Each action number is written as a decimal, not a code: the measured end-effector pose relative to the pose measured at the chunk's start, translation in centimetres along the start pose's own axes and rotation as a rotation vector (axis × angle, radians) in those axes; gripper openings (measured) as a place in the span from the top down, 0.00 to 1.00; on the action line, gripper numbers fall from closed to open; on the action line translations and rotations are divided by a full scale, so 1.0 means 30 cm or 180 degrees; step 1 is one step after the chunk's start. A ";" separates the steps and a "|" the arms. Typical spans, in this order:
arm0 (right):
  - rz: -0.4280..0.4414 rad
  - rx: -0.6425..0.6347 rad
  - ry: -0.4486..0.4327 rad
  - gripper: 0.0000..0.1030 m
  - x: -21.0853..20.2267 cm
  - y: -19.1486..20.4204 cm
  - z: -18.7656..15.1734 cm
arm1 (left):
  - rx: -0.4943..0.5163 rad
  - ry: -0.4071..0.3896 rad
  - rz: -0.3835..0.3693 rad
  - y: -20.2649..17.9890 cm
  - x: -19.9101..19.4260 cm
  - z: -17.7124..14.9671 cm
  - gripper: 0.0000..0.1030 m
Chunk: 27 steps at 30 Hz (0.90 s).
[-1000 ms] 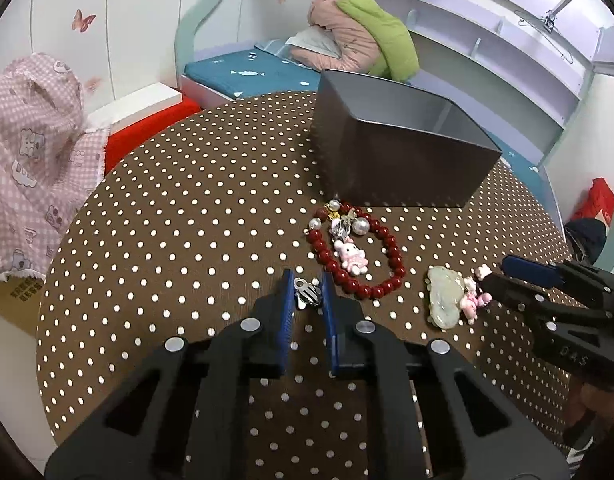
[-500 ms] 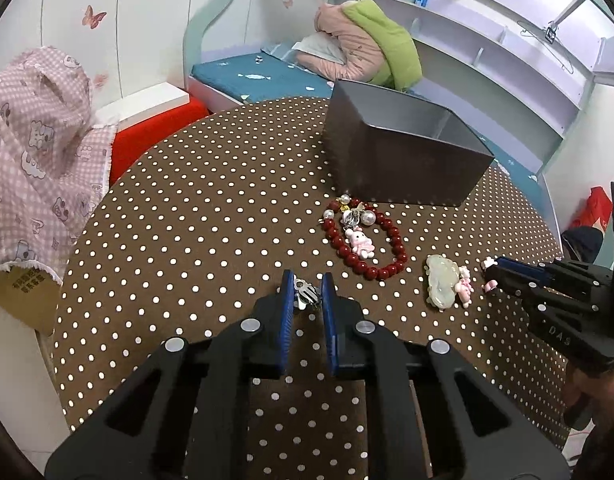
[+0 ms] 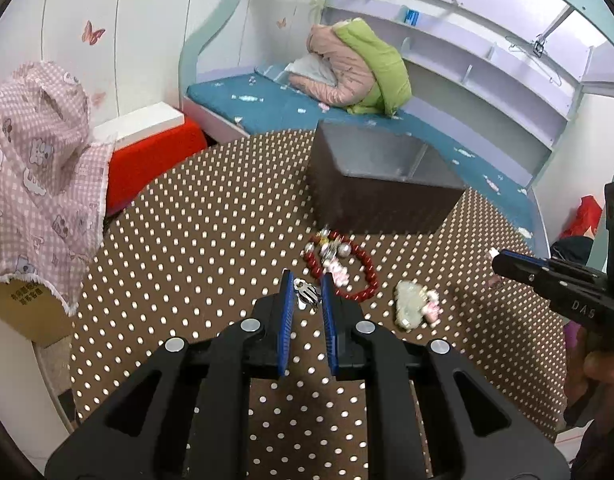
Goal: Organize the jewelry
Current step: 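Carry the silver charm with the left tool into the box while the right tool drops the bunny charm in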
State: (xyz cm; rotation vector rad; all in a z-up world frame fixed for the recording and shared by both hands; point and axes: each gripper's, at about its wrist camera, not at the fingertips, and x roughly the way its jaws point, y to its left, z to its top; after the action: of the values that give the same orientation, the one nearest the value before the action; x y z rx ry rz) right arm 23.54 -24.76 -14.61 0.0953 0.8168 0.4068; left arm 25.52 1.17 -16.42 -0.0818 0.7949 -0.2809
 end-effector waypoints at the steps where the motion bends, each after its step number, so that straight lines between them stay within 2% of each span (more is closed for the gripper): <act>1: 0.0019 -0.0048 -0.0063 0.88 -0.021 0.014 0.027 | 0.0010 -0.0037 -0.0010 -0.007 -0.013 0.013 0.86; 10: 0.0041 -0.0371 -0.0505 0.88 -0.125 0.089 0.263 | 0.0211 -0.0449 -0.0032 -0.067 -0.105 0.194 0.86; 16: 0.0044 -0.0391 -0.0587 0.88 -0.105 0.071 0.393 | 0.0246 -0.0698 -0.0096 -0.105 -0.134 0.371 0.86; 21: 0.0033 -0.0363 -0.0466 0.88 -0.036 0.047 0.451 | 0.0199 -0.0633 -0.0281 -0.132 -0.075 0.491 0.86; 27: 0.0005 -0.0309 -0.0244 0.87 0.061 0.026 0.466 | 0.0190 -0.0412 -0.0343 -0.160 0.042 0.542 0.86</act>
State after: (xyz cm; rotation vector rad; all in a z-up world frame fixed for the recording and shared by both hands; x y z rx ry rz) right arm 34.55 -22.32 -6.09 0.0210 0.7204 0.4410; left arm 36.91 -4.33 -5.08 -0.0860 0.6541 -0.3972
